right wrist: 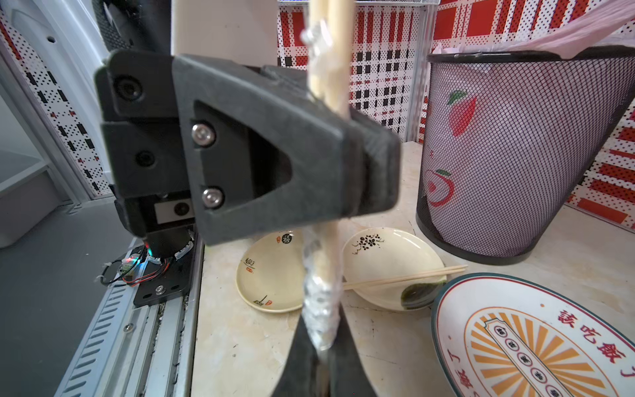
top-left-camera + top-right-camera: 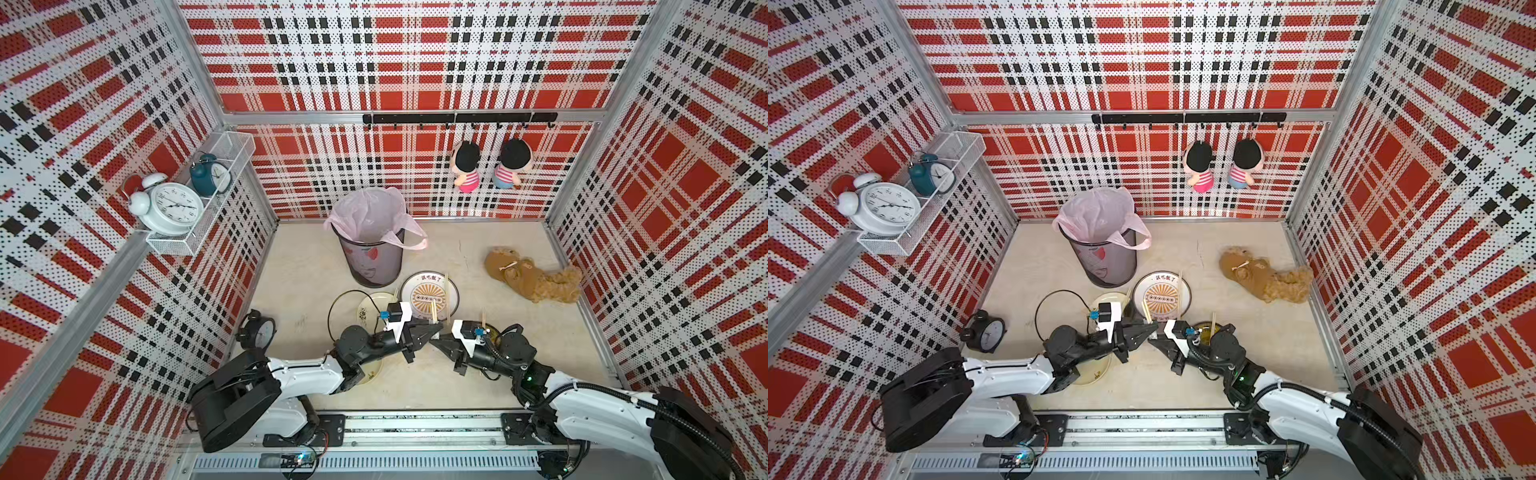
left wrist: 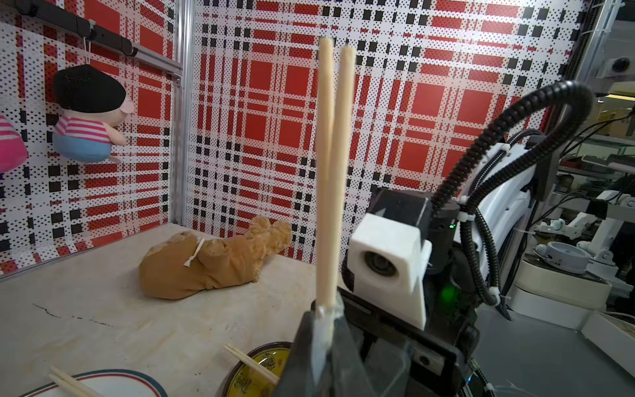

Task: Remove the packaging of disposable chopsticks
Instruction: Remove the packet bag from the disposable chopsticks.

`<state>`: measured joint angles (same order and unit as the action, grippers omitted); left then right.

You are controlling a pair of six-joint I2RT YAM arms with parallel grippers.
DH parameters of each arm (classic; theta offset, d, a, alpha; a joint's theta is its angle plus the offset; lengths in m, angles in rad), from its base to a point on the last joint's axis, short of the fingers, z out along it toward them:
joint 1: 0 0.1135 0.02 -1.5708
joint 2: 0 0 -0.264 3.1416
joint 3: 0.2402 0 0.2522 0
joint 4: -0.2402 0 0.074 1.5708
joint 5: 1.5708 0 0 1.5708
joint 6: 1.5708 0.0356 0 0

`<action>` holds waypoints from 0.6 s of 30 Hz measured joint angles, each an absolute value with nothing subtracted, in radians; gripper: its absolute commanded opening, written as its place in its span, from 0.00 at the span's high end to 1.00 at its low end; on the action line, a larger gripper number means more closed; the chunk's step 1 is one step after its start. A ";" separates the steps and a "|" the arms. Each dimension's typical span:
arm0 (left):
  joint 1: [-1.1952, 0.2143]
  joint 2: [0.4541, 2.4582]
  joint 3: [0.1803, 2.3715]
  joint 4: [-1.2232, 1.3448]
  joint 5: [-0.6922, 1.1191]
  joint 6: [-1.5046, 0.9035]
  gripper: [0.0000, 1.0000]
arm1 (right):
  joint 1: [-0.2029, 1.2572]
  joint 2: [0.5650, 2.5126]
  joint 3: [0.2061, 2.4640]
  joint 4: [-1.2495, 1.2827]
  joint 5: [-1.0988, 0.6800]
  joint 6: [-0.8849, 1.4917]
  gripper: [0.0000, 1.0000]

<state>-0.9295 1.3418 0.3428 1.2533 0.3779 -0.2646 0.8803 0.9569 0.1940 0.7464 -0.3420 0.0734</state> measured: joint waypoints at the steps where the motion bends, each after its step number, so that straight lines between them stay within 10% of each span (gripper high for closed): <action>1: -0.933 1.351 0.340 1.252 0.377 -0.266 0.82 | 0.881 0.957 0.202 0.746 -0.344 0.071 1.00; 14: -0.938 1.390 0.309 1.293 0.385 -0.256 1.00 | 0.881 0.933 0.237 0.661 -0.360 0.065 1.00; 18: -0.929 1.372 0.297 1.277 0.385 -0.266 1.00 | 0.881 0.939 0.233 0.672 -0.353 0.065 0.29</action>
